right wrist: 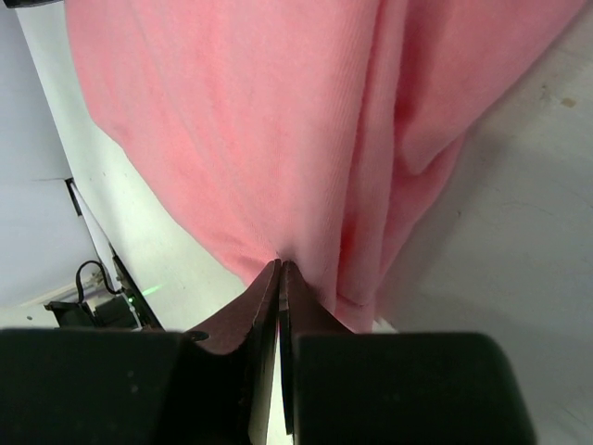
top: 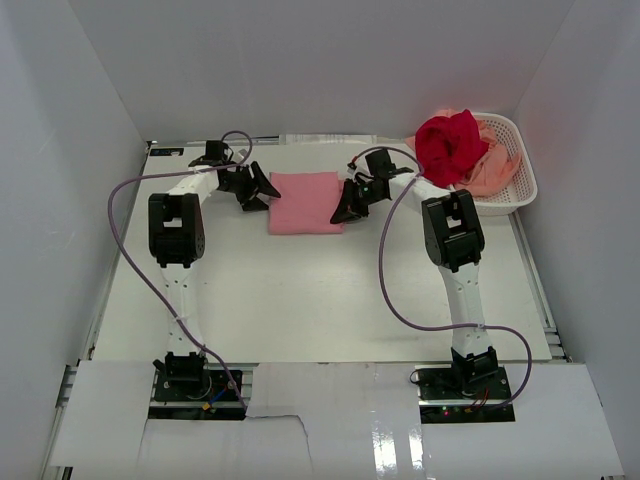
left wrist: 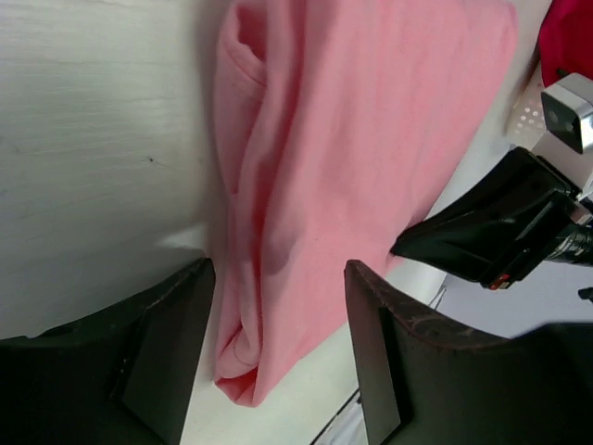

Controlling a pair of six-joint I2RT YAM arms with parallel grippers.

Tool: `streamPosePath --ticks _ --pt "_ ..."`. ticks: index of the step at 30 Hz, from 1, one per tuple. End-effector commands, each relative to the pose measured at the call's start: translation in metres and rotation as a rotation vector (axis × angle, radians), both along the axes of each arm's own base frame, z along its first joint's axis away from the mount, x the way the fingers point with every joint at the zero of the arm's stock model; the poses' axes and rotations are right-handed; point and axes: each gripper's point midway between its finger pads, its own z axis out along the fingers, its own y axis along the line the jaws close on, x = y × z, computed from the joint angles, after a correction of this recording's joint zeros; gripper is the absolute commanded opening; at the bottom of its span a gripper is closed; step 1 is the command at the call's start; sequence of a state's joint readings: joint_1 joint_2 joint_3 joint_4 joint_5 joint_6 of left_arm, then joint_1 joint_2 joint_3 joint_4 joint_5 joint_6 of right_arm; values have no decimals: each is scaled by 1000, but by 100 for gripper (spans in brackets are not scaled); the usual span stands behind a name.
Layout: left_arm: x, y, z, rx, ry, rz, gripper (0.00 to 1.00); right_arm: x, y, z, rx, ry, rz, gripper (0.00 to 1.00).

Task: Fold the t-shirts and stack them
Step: Fold the long partially folded tshirt into a neat square

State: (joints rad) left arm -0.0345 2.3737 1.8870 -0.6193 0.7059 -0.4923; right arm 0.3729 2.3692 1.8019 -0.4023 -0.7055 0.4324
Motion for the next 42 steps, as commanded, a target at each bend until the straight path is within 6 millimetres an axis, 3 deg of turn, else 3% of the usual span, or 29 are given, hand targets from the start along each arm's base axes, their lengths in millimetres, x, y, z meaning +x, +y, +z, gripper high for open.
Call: streamPosePath --ticks 1,11,27,31,34,35,36,37,39,41,42 --pt "10 7 14 67 -94 4 70 1 -4 28 9 -64 10 8" --pt "21 13 -7 136 -108 55 72 -7 -4 24 22 -57 21 8" --pt "8 -16 -55 223 -89 -2 72 -9 -2 28 47 -50 27 8" --pt "4 -21 -58 210 -83 -19 47 -10 -3 28 47 -51 28 8" --pt "4 -27 -60 178 -78 -38 19 -12 -2 31 57 -50 35 8" --pt "4 -27 -59 168 -75 -40 7 -12 -1 33 62 -54 40 10" --pt "2 -29 -60 154 -68 -45 0 -12 -1 35 65 -59 41 16" --pt "2 -33 -59 130 -65 -56 0 -14 0 41 77 -67 50 34" --pt "1 -37 -59 106 -56 -66 0 -14 3 53 118 -106 72 47" --pt "0 -38 -59 92 -49 -72 0 -12 7 87 189 -214 89 51" --pt "0 -38 -59 89 -47 -72 0 -13 7 117 219 -289 92 53"
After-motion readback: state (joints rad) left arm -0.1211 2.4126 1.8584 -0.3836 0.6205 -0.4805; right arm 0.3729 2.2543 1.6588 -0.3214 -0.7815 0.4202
